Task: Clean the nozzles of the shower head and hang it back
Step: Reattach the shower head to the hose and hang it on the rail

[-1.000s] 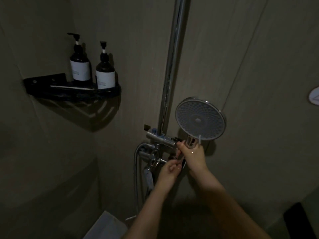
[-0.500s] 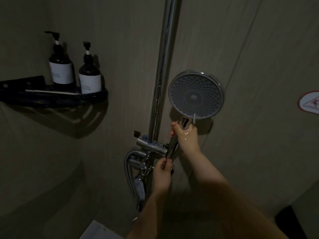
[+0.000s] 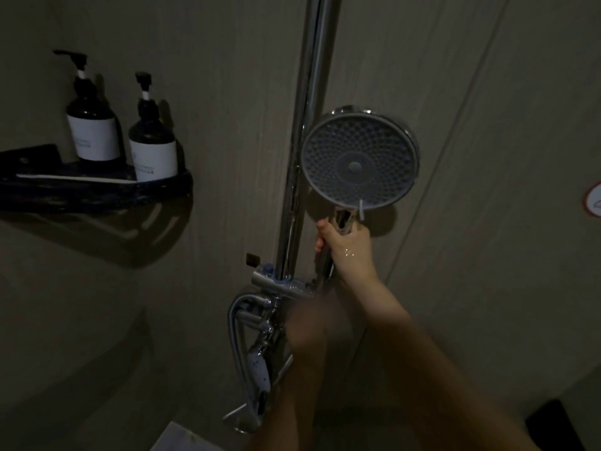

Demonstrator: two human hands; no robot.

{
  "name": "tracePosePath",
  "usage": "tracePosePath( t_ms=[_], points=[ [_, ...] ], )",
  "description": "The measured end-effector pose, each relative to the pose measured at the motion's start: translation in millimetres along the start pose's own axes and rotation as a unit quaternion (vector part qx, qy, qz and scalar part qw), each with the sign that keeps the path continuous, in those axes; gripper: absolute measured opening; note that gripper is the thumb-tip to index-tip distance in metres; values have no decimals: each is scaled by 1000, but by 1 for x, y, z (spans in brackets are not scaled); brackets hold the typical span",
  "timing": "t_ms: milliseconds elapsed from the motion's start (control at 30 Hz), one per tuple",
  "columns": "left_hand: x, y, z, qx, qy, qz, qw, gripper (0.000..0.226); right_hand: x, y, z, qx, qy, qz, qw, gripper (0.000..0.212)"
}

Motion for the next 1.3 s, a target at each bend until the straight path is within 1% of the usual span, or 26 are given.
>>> tracePosePath(
  t_ms=[67, 200, 400, 467, 567, 700, 767, 867, 933, 967, 1000, 1100, 1167, 1233, 1300],
  points=[
    [-2, -2, 1, 1, -5, 5, 1000, 22, 4, -4, 7, -17, -1, -3, 1000, 19],
    [-6, -6, -3, -1, -12, 16, 1000, 20, 15, -6, 2, 4, -6, 5, 1000, 15],
    [1, -8, -2, -24, -68, 53, 996, 17, 19, -8, 3, 2, 17, 6, 1000, 13],
    [2, -11, -1, -18, -96, 62, 993, 18, 19, -7, 2, 6, 30, 4, 1000, 13],
    [2, -12, -1, -23, -110, 76, 991, 19, 17, -7, -1, 19, 22, -21, 999, 21],
    [2, -14, -4, -19, -111, 99, 989, 22, 13, -8, 0, 10, 4, -51, 999, 44],
    [3, -16, -4, -22, -127, 112, 985, 23, 14, -9, -3, 20, -6, -52, 998, 51],
    [2, -18, -9, -17, -160, 101, 982, 26, 23, -7, -9, 59, -18, 5, 998, 42],
    [2, -17, -11, -29, -169, 104, 980, 27, 27, -6, -9, 75, -29, 43, 996, 35],
    [2, -16, -12, -39, -167, 107, 979, 27, 26, -6, -8, 76, -25, 49, 996, 34],
    [1, -14, -15, -39, -174, 112, 978, 27, 25, -4, -7, 74, -22, 44, 996, 34],
    [0, -11, -20, -16, -220, 126, 967, 28, 19, -2, -7, 73, -28, -1, 997, 36],
    [0, -10, -21, -15, -224, 131, 966, 29, 15, -3, -9, 74, -35, -23, 996, 38],
    [2, -11, -17, -16, -240, 142, 960, 29, 15, -5, -10, 68, -33, -25, 997, 41],
    [1, -8, -5, -43, -264, 157, 951, 31, 22, -3, -14, 59, 27, -7, 998, 42]
  ],
)
Point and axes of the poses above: each hand's wrist, its own y-axis away from the middle knuckle, its own x-axis out of the palm, z = x × y, the point moved 9 cm from there along -y, towards the middle knuckle, and after that the axes turned 10 degrees about y, right-handed, at the moved point
